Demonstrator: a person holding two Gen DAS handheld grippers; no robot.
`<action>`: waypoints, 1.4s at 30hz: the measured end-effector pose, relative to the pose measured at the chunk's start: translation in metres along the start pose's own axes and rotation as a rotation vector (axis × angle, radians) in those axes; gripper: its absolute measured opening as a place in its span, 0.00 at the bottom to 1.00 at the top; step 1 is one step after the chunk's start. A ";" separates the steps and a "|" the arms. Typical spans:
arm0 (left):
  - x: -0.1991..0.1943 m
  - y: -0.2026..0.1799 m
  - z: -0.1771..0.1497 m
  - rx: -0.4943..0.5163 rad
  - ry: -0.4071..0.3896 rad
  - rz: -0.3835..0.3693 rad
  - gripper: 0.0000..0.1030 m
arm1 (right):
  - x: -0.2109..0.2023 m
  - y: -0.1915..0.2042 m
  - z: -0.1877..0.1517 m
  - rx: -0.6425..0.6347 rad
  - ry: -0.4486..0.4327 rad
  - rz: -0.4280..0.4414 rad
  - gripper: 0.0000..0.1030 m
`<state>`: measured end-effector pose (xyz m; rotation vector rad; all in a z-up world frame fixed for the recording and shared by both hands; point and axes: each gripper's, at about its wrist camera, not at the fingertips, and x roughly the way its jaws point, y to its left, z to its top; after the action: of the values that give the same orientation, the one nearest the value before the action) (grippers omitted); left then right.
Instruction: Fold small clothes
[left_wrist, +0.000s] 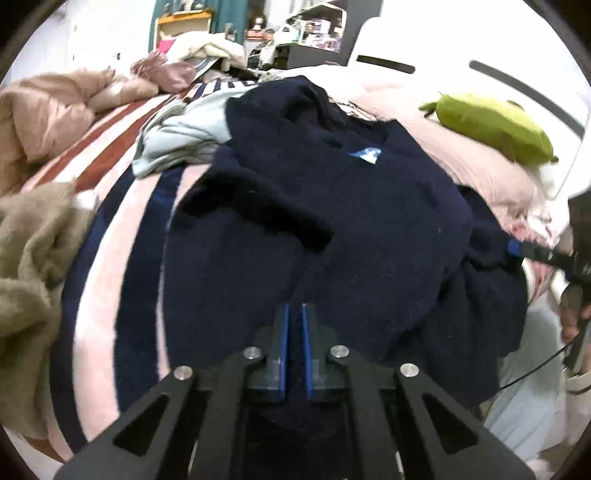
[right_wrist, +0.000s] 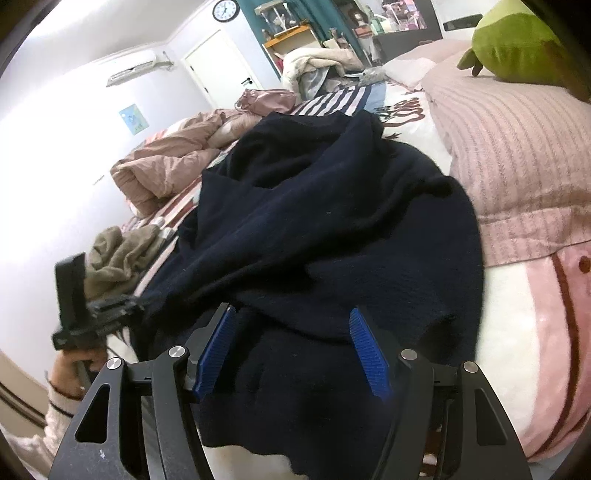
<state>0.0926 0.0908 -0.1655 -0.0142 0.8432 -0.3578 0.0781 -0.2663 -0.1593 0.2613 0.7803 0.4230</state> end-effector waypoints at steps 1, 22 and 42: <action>-0.003 0.004 0.000 -0.010 -0.011 0.030 0.11 | -0.002 -0.004 -0.001 0.003 -0.002 -0.010 0.59; -0.001 0.024 -0.032 -0.170 0.020 -0.182 0.49 | 0.012 -0.028 -0.025 -0.071 0.112 -0.056 0.24; -0.105 -0.008 -0.034 -0.166 -0.206 -0.268 0.15 | -0.077 0.001 -0.026 0.028 -0.121 0.281 0.05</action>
<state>0.0017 0.1204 -0.1107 -0.3160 0.6653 -0.5276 0.0106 -0.2990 -0.1289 0.4214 0.6327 0.6554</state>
